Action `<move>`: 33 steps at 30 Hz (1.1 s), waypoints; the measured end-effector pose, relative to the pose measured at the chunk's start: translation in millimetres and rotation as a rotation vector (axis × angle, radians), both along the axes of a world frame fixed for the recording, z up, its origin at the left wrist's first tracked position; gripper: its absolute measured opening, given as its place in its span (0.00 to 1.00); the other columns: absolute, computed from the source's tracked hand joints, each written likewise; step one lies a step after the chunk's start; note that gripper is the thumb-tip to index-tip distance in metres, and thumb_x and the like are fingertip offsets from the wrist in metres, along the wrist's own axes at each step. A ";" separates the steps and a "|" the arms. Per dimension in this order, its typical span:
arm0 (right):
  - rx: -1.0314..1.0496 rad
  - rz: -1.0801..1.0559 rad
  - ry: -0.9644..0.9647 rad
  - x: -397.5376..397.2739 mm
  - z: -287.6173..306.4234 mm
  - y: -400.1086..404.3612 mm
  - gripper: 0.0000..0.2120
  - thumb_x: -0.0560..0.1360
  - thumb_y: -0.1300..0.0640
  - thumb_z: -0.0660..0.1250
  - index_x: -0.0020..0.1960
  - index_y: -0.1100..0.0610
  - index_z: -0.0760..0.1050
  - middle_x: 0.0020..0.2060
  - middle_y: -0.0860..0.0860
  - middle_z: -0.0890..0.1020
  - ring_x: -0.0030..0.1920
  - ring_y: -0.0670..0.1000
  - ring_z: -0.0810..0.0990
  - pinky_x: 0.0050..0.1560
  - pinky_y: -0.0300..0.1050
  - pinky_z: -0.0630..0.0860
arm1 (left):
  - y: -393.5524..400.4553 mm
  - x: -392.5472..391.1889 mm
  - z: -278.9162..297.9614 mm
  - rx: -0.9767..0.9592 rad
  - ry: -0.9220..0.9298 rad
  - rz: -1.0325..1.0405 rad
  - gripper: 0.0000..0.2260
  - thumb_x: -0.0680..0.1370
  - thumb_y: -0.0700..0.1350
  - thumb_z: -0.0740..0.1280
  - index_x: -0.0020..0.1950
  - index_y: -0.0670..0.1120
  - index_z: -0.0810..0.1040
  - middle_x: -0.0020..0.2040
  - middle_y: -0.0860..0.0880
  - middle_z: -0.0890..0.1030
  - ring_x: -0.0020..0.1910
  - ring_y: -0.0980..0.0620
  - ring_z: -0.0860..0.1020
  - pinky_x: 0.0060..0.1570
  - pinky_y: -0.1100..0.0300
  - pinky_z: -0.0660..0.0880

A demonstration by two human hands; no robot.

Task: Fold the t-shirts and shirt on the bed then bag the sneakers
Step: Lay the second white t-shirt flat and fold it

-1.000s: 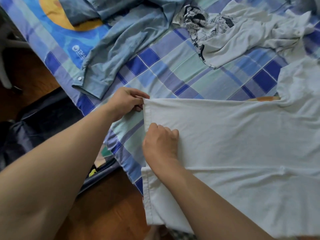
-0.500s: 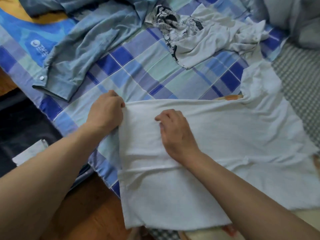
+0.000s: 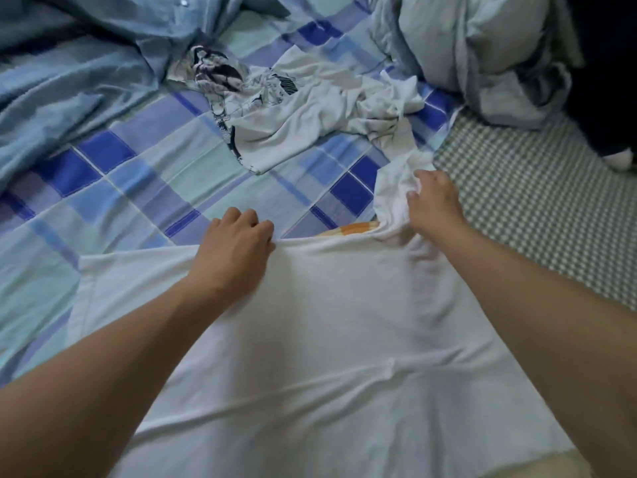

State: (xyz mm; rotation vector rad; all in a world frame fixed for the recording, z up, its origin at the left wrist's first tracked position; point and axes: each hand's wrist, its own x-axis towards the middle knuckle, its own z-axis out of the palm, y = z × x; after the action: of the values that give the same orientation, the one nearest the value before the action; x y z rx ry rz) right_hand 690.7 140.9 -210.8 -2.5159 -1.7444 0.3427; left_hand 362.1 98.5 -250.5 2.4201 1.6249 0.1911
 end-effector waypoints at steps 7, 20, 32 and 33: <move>-0.074 -0.227 0.299 71.7 -9.5 41.5 0.34 0.80 0.48 0.66 0.81 0.52 0.55 0.77 0.55 0.65 0.75 0.59 0.66 0.73 0.54 0.66 | -4.4 46.4 13.9 -0.071 0.139 0.307 0.07 0.74 0.40 0.64 0.51 0.46 0.73 0.50 0.43 0.72 0.50 0.39 0.70 0.46 0.49 0.63; -0.072 -0.173 0.538 98.1 -40.3 56.0 0.11 0.80 0.51 0.66 0.50 0.59 0.78 0.46 0.54 0.81 0.46 0.54 0.80 0.46 0.48 0.76 | 98.3 215.1 29.0 -0.439 0.031 -0.120 0.15 0.77 0.60 0.68 0.44 0.50 0.72 0.44 0.50 0.75 0.44 0.46 0.73 0.36 0.56 0.66; 0.294 0.021 0.684 89.2 -29.0 72.0 0.07 0.75 0.58 0.73 0.43 0.52 0.75 0.36 0.44 0.77 0.35 0.41 0.72 0.39 0.35 0.71 | 93.4 143.3 1.7 -0.863 -0.864 0.525 0.09 0.74 0.41 0.71 0.34 0.49 0.79 0.31 0.46 0.76 0.32 0.46 0.76 0.36 0.57 0.72; 0.275 0.052 0.688 86.4 -28.3 76.2 0.07 0.75 0.60 0.73 0.44 0.53 0.75 0.38 0.46 0.78 0.37 0.42 0.74 0.42 0.37 0.73 | 90.1 144.5 0.4 -0.880 -0.916 0.540 0.09 0.76 0.41 0.71 0.36 0.48 0.77 0.31 0.45 0.77 0.30 0.46 0.78 0.35 0.57 0.74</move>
State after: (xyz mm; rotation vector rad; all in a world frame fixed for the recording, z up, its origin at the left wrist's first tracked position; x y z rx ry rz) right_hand 777.0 217.1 -239.1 -1.8478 -1.4491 0.7934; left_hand 506.7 188.6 -250.1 0.9715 1.3966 0.4588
